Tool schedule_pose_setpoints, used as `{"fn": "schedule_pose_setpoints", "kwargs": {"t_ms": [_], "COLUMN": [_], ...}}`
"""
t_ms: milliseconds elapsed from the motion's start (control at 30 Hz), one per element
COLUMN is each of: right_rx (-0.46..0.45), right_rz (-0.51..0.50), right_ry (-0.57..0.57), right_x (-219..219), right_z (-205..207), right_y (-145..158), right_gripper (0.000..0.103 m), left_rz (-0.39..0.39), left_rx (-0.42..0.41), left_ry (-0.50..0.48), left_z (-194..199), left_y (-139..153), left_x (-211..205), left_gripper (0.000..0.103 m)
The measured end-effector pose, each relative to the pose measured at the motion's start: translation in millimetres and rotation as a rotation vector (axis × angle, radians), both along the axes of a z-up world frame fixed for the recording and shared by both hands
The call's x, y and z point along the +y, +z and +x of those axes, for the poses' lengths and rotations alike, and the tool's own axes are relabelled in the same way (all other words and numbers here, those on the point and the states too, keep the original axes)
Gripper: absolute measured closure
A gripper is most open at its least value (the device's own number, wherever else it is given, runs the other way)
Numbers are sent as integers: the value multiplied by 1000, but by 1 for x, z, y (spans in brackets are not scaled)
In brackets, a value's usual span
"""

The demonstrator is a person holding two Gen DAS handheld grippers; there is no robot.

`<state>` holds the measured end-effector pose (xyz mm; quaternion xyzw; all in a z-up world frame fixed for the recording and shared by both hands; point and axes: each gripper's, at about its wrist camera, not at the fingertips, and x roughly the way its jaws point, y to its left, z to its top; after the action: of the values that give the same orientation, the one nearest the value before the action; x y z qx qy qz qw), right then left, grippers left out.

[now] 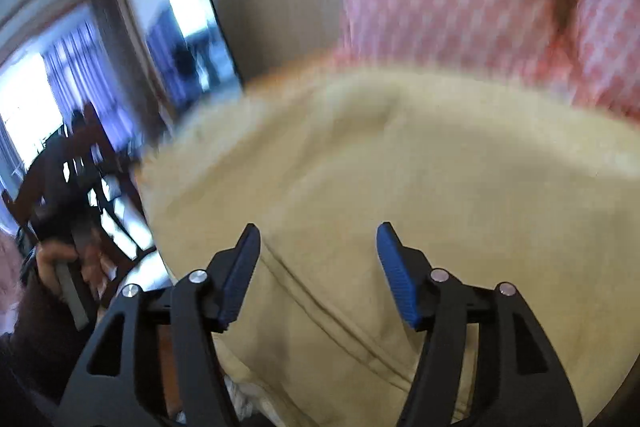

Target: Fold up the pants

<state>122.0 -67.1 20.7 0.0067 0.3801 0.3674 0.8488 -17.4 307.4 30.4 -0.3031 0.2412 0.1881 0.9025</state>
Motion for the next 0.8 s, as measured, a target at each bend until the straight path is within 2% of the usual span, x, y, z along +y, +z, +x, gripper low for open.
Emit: {"fn": "schedule_pose_setpoints", "kwargs": {"t_ms": [33,67,267,467,667,733,800], "right_rx": [-51,-48,-57,-75,-85,-85,-86], "right_rz": [7,-4,31,39,50,51,50], "right_ry": [6,28,35,56,66,68,69], "right_x": [7,8,-3,9,14,14,14], "right_z": [-8,-10,-8,-17,-16,-15,-15], "right_y": [2,0,-5,0,2,3,3], "right_gripper": [34,31,26,17,15,14,14], "left_rz": [-8,-12,-53,-39,-117,-146,-161], "left_rx": [0,0,38,58,-7,-28,-35], "left_ry": [7,11,61,38,-86,-96,-69], "left_z": [3,4,24,31,25,24,27], "left_y": [0,0,0,0,-3,-3,-3], "left_x": [5,8,33,23,-8,-14,-7], "left_gripper": [14,14,14,14,14,16,23]}}
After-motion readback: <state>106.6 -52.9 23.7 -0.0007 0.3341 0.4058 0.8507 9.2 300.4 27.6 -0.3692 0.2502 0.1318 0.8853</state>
